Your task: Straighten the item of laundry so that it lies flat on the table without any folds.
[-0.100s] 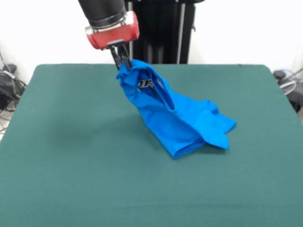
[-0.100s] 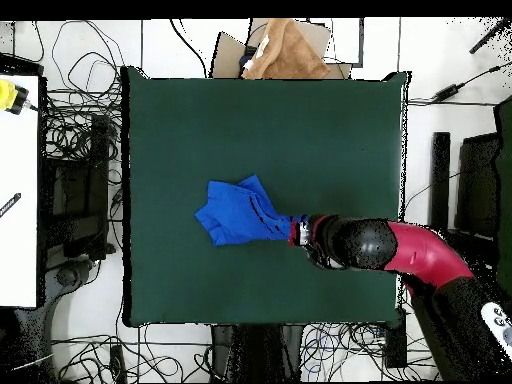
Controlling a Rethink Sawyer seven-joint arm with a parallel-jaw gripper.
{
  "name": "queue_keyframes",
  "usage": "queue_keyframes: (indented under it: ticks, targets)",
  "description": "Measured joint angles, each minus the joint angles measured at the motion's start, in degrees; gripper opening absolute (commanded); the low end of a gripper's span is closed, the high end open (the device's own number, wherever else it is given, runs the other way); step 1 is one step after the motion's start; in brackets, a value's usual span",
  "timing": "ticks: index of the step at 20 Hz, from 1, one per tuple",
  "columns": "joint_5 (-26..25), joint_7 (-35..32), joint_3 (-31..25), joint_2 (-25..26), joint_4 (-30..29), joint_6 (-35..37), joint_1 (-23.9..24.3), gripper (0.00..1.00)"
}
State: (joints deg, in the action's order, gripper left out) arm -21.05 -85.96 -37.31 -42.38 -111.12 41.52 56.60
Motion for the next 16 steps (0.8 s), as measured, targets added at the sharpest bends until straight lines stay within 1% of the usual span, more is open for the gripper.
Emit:
queue_keyframes:
  ticks: [5, 12, 16]
  targets:
    - [-0.91, 1.24, -0.02, 0.33, 0.01, 1.06, 0.21, 0.0]
    - [-3.88, 2.17, -0.24, 1.4, 0.02, 1.06, 0.21, 0.0]
    - [-4.9, 2.21, -0.4, 2.96, 0.02, 1.06, 0.25, 0.0]
